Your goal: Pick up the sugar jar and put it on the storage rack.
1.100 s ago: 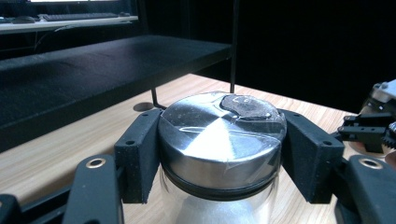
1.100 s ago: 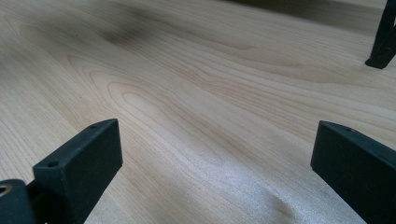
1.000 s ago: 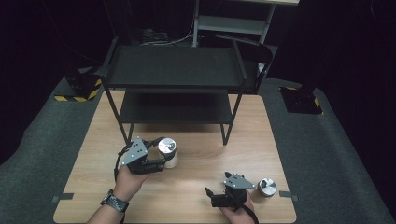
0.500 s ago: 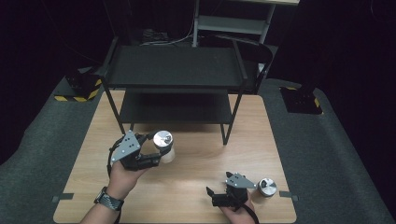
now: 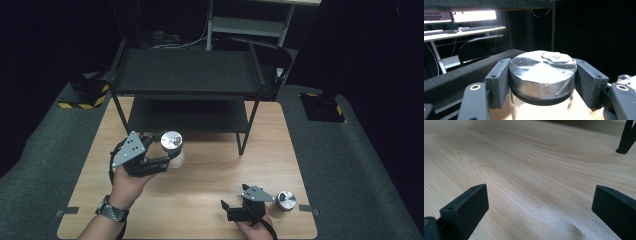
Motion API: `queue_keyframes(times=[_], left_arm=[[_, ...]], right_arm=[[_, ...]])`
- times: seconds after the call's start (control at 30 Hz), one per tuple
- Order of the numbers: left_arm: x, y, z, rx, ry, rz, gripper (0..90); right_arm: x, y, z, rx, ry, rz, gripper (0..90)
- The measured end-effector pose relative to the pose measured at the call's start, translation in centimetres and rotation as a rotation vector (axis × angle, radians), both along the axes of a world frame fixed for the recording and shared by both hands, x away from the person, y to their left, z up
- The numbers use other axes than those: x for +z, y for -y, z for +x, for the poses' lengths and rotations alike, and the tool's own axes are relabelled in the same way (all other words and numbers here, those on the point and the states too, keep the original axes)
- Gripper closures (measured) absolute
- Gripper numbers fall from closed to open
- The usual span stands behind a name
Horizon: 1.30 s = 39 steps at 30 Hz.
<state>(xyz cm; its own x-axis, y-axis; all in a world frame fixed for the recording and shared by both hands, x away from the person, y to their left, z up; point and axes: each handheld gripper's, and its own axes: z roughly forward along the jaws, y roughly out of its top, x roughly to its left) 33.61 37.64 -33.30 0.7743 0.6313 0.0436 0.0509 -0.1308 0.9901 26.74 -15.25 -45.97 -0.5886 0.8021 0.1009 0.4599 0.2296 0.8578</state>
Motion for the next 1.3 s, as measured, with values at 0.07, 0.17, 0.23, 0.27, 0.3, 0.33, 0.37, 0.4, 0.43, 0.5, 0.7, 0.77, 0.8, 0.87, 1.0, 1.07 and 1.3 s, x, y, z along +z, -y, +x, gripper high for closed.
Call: queue_keyframes(times=[0.07,0.17,0.23,0.27,0.3,0.33,0.37,0.4,0.43,0.5,0.7,0.77,0.8,0.87,1.0,1.07,1.3], left_arm=[[0.3,0.0,0.0,0.004,0.009,-0.003,34.6],[0.8,0.0,0.1,0.007,0.012,-0.005,34.6],[1.0,-0.1,0.2,0.007,0.011,-0.012,34.5],[1.2,-0.1,0.2,0.008,0.014,-0.012,34.6],[1.3,-0.1,0.2,0.009,0.016,-0.012,34.5],[1.5,-0.1,0.3,0.010,0.017,-0.015,34.5],[1.7,-0.1,0.3,0.010,0.020,-0.015,34.5],[1.9,-0.2,0.3,0.012,0.021,-0.017,34.6],[2.1,-0.2,0.3,0.014,0.023,-0.018,34.6],[2.4,-0.2,0.3,0.016,0.028,-0.019,34.6],[3.4,-0.2,0.5,0.022,0.039,-0.027,34.6],[3.9,-0.3,0.7,0.024,0.037,-0.028,34.6],[4.1,-0.3,0.7,0.025,0.038,-0.030,34.6],[4.4,-0.3,0.8,0.026,0.039,-0.032,34.6],[5.1,-0.4,1.1,0.031,0.041,-0.046,34.6],[5.3,-0.4,1.1,0.034,0.045,-0.050,34.6],[7.1,-0.1,1.6,0.046,0.078,-0.051,34.6]], right_arm=[[0.0,0.0,0.0,0.000,0.001,0.000,0.6],[0.0,0.0,0.0,-0.001,0.000,0.001,0.6],[0.0,0.0,0.0,-0.002,0.001,0.001,0.6],[0.0,0.0,0.0,-0.001,0.001,0.000,0.6],[0.0,0.0,0.0,-0.001,0.001,0.001,0.6],[0.0,0.0,0.0,-0.001,0.001,0.001,0.6],[0.0,0.0,0.0,-0.001,0.001,0.002,0.6],[0.0,0.0,0.0,-0.001,0.000,0.003,0.6],[0.0,0.1,0.0,0.000,0.000,0.004,0.6],[0.0,0.1,0.0,0.000,0.000,0.005,0.6],[0.0,0.1,0.0,-0.001,-0.001,0.006,0.6],[0.0,0.1,0.0,-0.001,-0.002,0.007,0.6],[0.0,0.1,0.0,-0.001,-0.002,0.007,0.6],[0.0,0.1,0.0,-0.001,-0.001,0.007,0.6],[0.0,0.2,0.1,0.000,-0.003,0.009,0.6],[0.0,0.1,0.1,-0.001,-0.006,0.009,0.6],[-0.1,0.3,0.1,-0.001,-0.007,0.016,0.6]])
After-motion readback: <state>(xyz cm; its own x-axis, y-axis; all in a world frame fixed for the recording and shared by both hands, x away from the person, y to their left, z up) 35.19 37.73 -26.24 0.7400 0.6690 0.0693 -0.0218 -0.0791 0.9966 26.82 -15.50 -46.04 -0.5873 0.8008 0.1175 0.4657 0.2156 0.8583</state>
